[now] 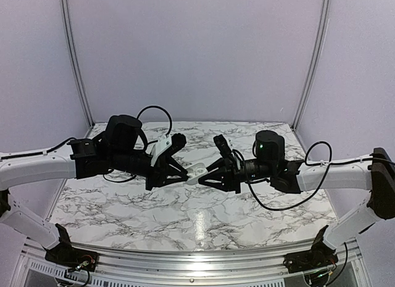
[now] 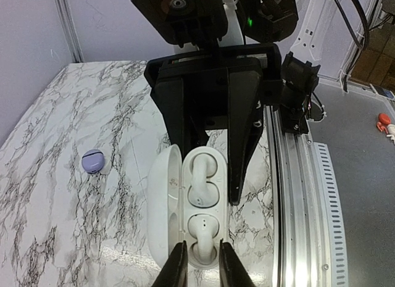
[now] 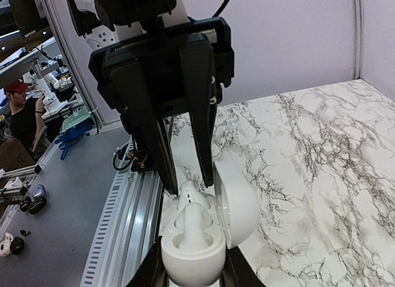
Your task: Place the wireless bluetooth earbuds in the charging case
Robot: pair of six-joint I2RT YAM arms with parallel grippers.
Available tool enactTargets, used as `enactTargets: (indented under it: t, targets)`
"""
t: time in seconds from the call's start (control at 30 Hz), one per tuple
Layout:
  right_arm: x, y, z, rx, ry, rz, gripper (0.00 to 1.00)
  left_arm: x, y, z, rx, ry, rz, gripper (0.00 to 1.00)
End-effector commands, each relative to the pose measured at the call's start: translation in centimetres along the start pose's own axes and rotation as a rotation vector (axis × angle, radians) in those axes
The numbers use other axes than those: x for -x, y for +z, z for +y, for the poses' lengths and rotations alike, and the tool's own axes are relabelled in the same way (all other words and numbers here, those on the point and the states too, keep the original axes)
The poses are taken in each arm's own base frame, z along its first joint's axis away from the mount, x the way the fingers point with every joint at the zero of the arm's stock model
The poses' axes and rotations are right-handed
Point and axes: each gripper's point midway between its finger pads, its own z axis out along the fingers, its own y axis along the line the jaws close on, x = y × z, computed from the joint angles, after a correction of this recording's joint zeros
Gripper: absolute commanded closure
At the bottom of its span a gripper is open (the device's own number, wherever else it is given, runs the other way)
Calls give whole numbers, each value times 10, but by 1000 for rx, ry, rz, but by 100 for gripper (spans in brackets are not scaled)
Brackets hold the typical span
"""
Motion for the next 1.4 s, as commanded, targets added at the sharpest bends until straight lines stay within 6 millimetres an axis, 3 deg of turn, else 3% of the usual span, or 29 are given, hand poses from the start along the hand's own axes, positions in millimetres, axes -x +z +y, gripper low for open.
enactTargets:
  t: [0.0, 0.3, 0.8, 1.37]
  targets:
    - [16, 2, 5, 18, -53, -30, 100, 19, 1, 1, -4, 18, -42, 83]
    - [14, 1, 8, 31, -64, -20, 100, 16, 0, -6, -41, 16, -30, 100]
    - [5, 9, 20, 103, -103, 26, 100, -21, 16, -22, -144, 34, 191, 100]
    - [16, 8, 29, 139, -108, -18, 100, -35, 36, -29, -165, 63, 254, 100]
